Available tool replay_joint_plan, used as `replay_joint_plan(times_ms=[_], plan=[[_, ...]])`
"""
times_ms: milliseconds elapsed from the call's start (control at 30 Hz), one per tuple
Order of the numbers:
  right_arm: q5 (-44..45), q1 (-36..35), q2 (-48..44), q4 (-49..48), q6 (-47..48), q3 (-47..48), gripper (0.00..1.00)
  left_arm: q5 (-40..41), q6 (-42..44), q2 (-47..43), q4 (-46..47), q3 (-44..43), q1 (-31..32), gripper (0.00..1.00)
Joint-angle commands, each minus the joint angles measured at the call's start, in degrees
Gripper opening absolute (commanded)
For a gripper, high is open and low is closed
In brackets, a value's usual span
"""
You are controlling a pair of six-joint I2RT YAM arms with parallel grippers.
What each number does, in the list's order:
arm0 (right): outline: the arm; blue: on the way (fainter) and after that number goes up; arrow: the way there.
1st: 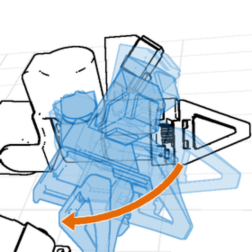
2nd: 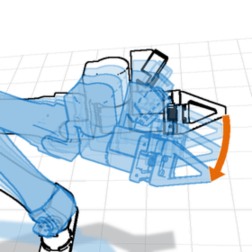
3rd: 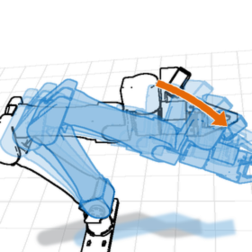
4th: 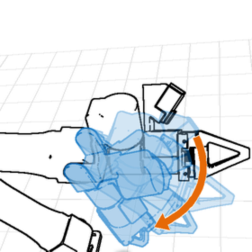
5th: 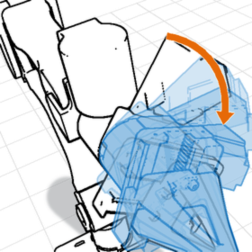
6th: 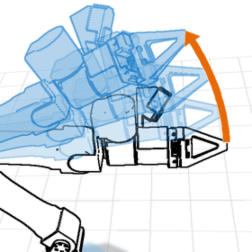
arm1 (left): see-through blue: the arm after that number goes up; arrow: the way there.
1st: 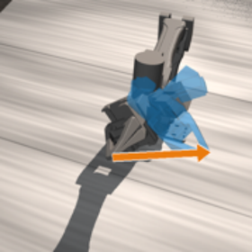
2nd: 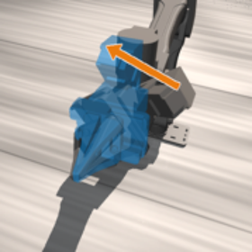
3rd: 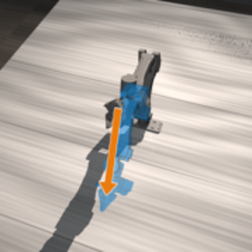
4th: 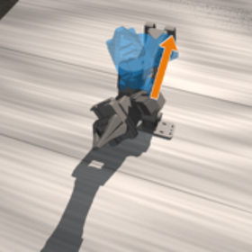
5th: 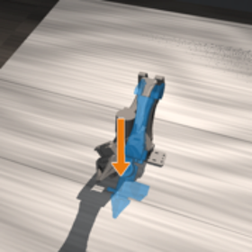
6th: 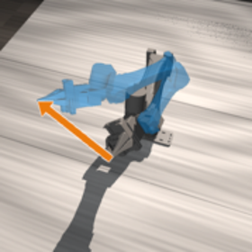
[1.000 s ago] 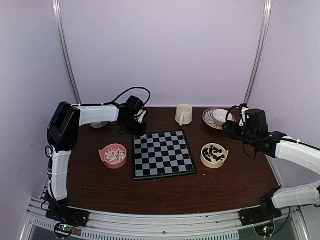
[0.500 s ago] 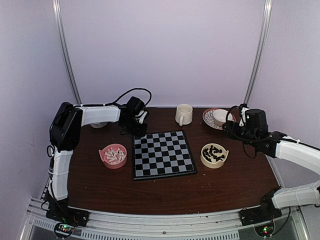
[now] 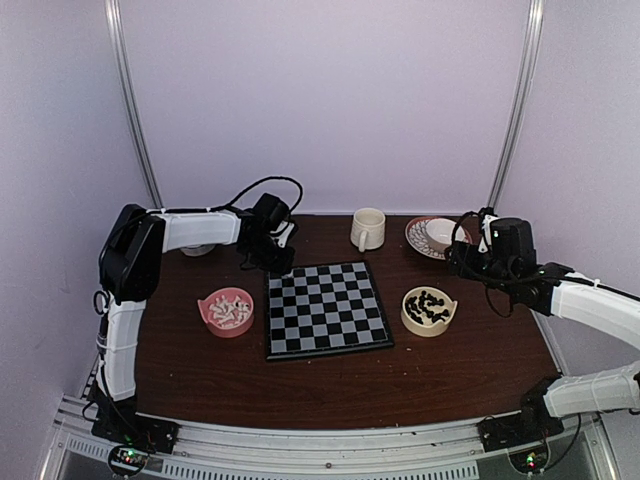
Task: Set up the chess pieces on the board
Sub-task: Place the pawn on a2.
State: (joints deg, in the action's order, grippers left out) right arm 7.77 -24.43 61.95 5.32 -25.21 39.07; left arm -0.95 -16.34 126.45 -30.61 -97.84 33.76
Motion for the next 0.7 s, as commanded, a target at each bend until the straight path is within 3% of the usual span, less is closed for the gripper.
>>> replay_joint_plan(times_ms=[0, 367, 667], plan=[[1.23, -0.4, -0.39, -0.32, 0.69, 1.32, 0.82, 2.19, 0.14, -0.72, 0.04, -0.35, 0.26, 0.24], [1.46, -0.37, -0.61, -0.23, 0.77, 1.2, 0.82, 2.42, 0.41, 0.28, 0.11, -0.61, 0.26, 0.24], [1.57, -0.36, -0.96, -0.16, 0.78, 1.18, 0.82, 1.0, 0.61, 0.28, 0.02, -0.57, 0.26, 0.32]])
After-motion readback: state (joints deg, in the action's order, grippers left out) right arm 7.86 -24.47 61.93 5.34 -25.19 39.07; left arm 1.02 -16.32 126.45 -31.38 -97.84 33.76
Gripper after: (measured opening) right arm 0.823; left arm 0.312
